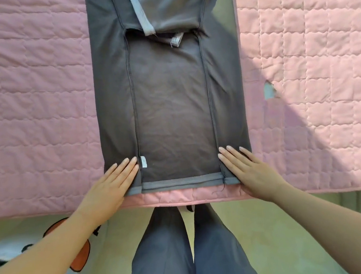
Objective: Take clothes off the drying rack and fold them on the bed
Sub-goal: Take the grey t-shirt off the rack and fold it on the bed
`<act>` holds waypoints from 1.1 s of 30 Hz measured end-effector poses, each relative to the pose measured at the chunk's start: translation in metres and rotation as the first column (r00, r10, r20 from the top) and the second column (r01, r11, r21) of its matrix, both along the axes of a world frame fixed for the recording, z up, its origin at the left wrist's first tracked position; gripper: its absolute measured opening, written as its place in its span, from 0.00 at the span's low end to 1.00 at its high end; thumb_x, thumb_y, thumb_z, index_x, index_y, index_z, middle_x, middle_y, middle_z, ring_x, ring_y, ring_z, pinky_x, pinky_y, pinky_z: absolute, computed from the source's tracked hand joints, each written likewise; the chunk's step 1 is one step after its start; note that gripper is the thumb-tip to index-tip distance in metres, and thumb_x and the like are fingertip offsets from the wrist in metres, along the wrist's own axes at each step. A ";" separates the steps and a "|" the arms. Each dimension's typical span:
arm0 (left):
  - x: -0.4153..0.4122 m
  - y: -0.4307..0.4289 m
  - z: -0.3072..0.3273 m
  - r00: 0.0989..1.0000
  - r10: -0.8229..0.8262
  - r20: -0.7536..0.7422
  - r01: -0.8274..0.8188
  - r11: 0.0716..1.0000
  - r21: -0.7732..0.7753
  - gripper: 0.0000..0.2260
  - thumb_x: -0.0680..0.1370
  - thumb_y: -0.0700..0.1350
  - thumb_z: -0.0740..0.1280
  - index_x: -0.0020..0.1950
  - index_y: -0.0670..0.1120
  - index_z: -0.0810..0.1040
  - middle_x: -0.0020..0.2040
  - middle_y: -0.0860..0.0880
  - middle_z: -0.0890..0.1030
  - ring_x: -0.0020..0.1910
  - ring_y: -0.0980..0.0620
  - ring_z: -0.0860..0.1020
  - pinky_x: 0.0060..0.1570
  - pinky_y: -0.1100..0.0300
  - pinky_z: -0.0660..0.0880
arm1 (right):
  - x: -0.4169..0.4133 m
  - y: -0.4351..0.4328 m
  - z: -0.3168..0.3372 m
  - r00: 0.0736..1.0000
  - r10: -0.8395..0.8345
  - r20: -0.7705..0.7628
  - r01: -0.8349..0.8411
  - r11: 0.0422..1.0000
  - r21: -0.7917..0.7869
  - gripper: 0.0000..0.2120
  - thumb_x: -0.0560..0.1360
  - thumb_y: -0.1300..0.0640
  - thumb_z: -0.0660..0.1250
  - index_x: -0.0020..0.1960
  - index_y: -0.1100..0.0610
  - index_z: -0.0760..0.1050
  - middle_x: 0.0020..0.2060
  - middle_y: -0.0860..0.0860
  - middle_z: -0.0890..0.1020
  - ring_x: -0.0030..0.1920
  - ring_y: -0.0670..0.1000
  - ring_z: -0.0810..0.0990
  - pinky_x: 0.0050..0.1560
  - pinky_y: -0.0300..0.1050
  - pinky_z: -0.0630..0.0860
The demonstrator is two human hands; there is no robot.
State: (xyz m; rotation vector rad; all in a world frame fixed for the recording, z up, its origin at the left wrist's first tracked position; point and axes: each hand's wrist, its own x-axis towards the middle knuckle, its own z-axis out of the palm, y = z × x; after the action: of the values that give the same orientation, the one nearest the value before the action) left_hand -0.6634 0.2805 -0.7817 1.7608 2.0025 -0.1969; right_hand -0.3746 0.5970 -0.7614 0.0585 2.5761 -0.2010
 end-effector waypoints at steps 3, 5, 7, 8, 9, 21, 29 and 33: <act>0.020 0.008 -0.001 0.994 0.092 -0.067 -0.082 0.987 0.140 0.29 0.71 0.30 0.51 0.73 0.35 0.64 0.73 0.38 0.67 0.76 0.42 0.58 0.74 0.52 0.48 | -0.010 -0.015 -0.008 0.995 -0.085 -0.043 0.087 0.995 0.048 0.33 0.69 0.68 0.46 0.75 0.65 0.61 0.74 0.60 0.63 0.73 0.60 0.64 0.70 0.57 0.64; 0.030 0.014 0.006 0.983 0.169 -0.071 -0.157 0.976 0.151 0.29 0.67 0.25 0.58 0.69 0.34 0.71 0.69 0.37 0.72 0.67 0.39 0.72 0.72 0.51 0.59 | -0.012 -0.020 -0.009 0.986 -0.136 -0.098 0.143 0.988 0.061 0.31 0.68 0.73 0.53 0.71 0.67 0.67 0.70 0.63 0.70 0.68 0.61 0.72 0.63 0.56 0.75; 0.033 0.017 0.014 0.957 0.289 -0.031 -0.286 0.955 0.080 0.35 0.57 0.21 0.70 0.65 0.34 0.75 0.66 0.37 0.76 0.61 0.39 0.78 0.59 0.48 0.75 | -0.013 -0.022 -0.006 0.969 -0.205 -0.137 0.211 0.977 0.027 0.31 0.60 0.76 0.64 0.64 0.67 0.75 0.62 0.63 0.78 0.61 0.61 0.79 0.51 0.53 0.81; 0.032 0.018 0.015 0.943 0.333 -0.002 -0.332 0.941 0.068 0.37 0.55 0.20 0.72 0.63 0.35 0.77 0.64 0.38 0.77 0.59 0.40 0.80 0.52 0.47 0.78 | -0.015 -0.021 -0.005 0.958 -0.238 -0.163 0.243 0.970 0.014 0.28 0.58 0.75 0.67 0.59 0.65 0.79 0.56 0.61 0.82 0.55 0.60 0.82 0.43 0.50 0.83; 0.031 0.018 0.017 0.932 0.361 0.019 -0.362 0.928 0.089 0.34 0.55 0.21 0.72 0.61 0.36 0.79 0.62 0.39 0.79 0.56 0.41 0.81 0.47 0.48 0.80 | -0.021 -0.019 0.003 0.944 -0.281 -0.171 0.285 0.959 -0.001 0.20 0.60 0.71 0.67 0.52 0.61 0.81 0.48 0.58 0.84 0.47 0.59 0.85 0.33 0.48 0.81; -0.091 0.124 0.104 0.710 0.638 0.299 -0.605 0.769 -0.204 0.06 0.70 0.33 0.62 0.39 0.42 0.77 0.33 0.44 0.78 0.36 0.44 0.77 0.36 0.55 0.71 | -0.161 0.101 0.092 0.762 -0.537 0.362 0.615 0.775 -0.145 0.11 0.66 0.69 0.60 0.32 0.55 0.71 0.30 0.51 0.75 0.38 0.57 0.73 0.32 0.41 0.66; -0.190 0.232 0.114 0.619 0.705 0.346 -0.783 0.586 0.208 0.04 0.74 0.37 0.64 0.46 0.43 0.77 0.38 0.46 0.76 0.41 0.47 0.72 0.39 0.56 0.67 | -0.244 0.193 0.096 0.567 -0.821 -0.066 0.757 0.551 -0.351 0.04 0.69 0.64 0.66 0.39 0.56 0.73 0.35 0.55 0.76 0.39 0.56 0.75 0.35 0.44 0.68; -0.193 0.253 0.075 0.100 0.832 0.546 -0.991 0.132 -0.019 0.19 0.76 0.45 0.70 0.65 0.46 0.71 0.54 0.49 0.77 0.48 0.54 0.76 0.48 0.63 0.71 | -0.248 0.202 0.051 0.061 -0.983 0.172 0.778 -0.061 -0.625 0.19 0.69 0.56 0.74 0.58 0.57 0.74 0.50 0.54 0.80 0.49 0.52 0.79 0.50 0.46 0.78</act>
State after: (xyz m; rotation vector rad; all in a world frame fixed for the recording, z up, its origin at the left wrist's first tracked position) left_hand -0.8563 0.5335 -0.7065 0.1544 2.4199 0.9998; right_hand -0.6225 0.7986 -0.7104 1.7716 2.0615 -1.6698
